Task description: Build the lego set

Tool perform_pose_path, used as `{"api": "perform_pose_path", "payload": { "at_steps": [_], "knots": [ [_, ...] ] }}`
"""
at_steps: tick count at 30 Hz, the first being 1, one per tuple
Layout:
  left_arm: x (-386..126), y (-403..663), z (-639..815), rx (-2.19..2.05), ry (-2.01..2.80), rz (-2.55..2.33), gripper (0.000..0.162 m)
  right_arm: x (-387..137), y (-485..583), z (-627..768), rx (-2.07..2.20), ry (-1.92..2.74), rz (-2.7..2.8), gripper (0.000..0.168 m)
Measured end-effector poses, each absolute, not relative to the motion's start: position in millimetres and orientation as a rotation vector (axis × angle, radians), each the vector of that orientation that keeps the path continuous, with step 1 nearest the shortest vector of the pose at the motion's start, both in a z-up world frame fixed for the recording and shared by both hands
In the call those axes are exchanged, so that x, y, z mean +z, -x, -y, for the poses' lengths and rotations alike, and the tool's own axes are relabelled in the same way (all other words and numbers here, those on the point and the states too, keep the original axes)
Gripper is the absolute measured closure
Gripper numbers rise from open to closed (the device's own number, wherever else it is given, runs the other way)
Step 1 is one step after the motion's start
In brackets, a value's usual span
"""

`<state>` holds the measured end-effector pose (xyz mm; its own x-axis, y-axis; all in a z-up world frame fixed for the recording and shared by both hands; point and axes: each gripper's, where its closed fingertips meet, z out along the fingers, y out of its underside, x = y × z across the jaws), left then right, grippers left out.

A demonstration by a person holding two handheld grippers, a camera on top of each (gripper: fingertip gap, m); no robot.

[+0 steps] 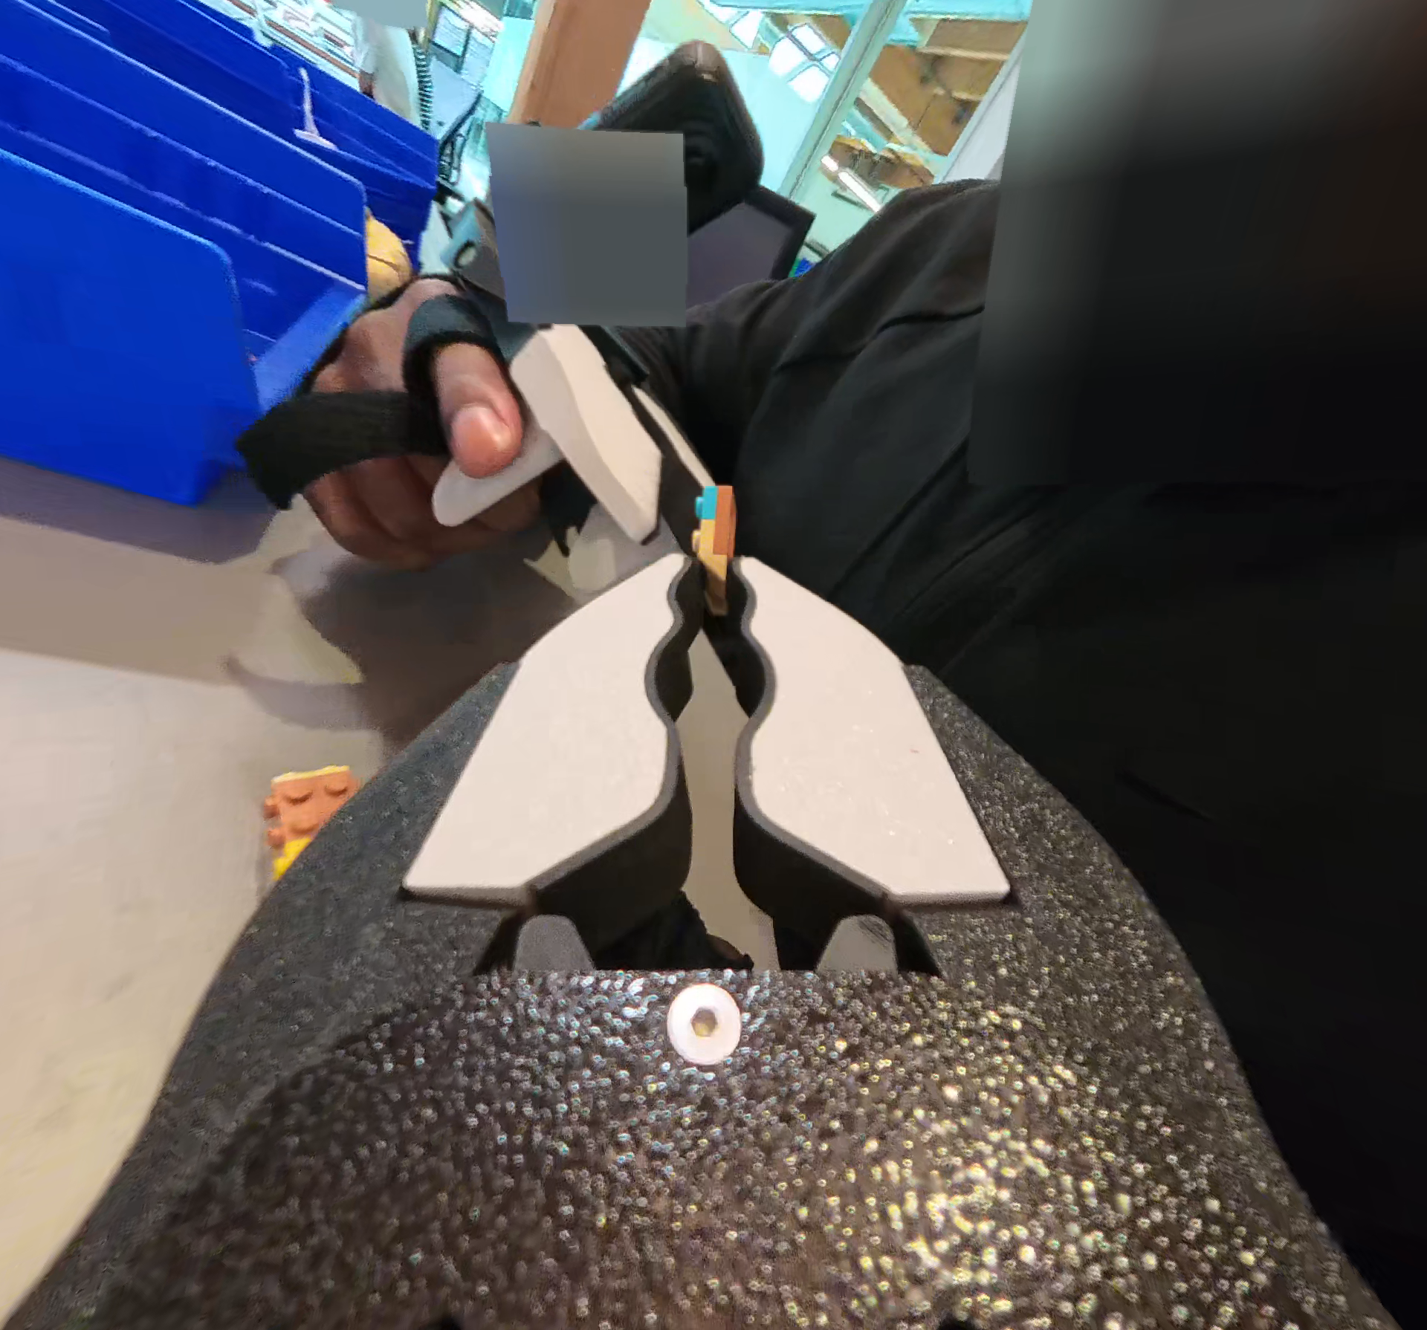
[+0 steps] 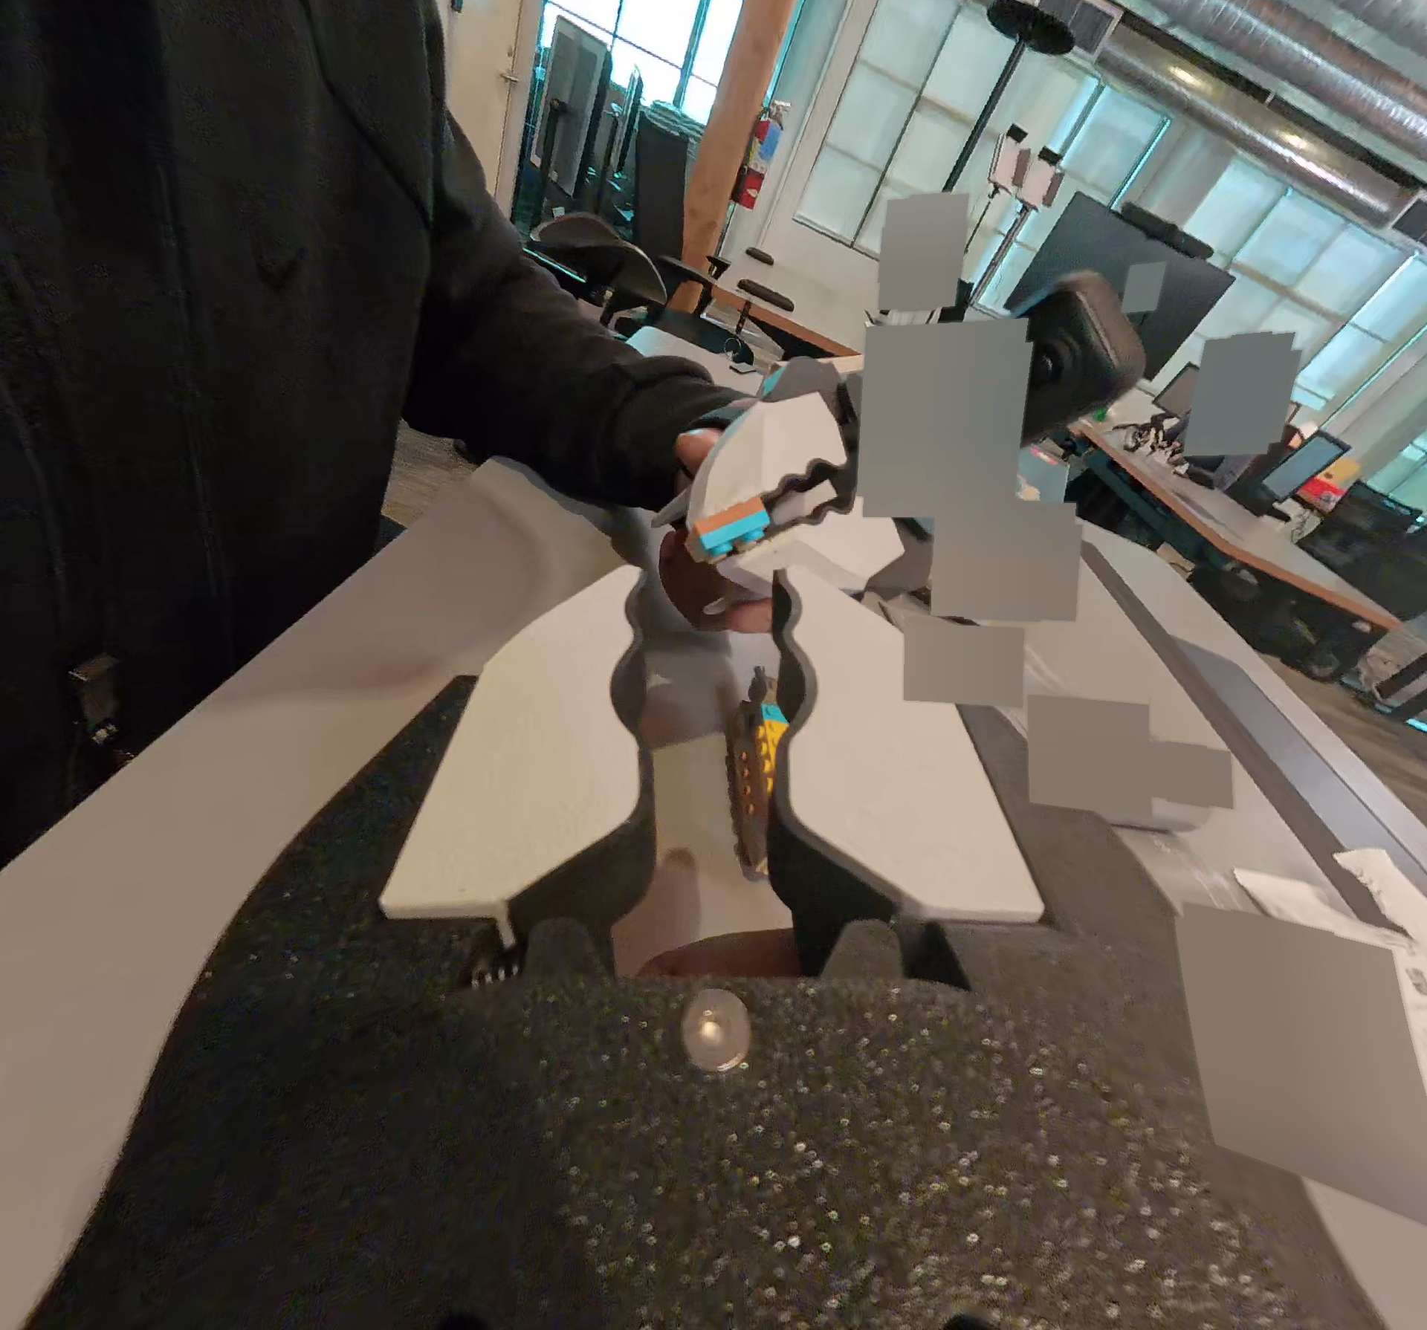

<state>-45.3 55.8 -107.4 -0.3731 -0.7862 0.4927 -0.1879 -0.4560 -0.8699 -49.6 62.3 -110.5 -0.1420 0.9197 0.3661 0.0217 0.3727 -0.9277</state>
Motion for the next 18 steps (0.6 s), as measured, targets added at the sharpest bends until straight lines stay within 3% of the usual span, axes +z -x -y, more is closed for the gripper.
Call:
{"api": "perform_pose_path", "payload": {
  "at_steps": [13, 18],
  "knots": [
    [-108.8, 40.2, -44.7, -2.017, 1.464, -1.309, 0.155, -103.9, 52.9, -49.7, 1.087, 0.853, 1.461, 0.152],
    [-117.7, 45.7, -69.8, -1.62, 1.573, -1.326, 0.132, -102.3, 48.1, -65.6, 1.047, 0.987, 1.442, 0.152]
  ]
}}
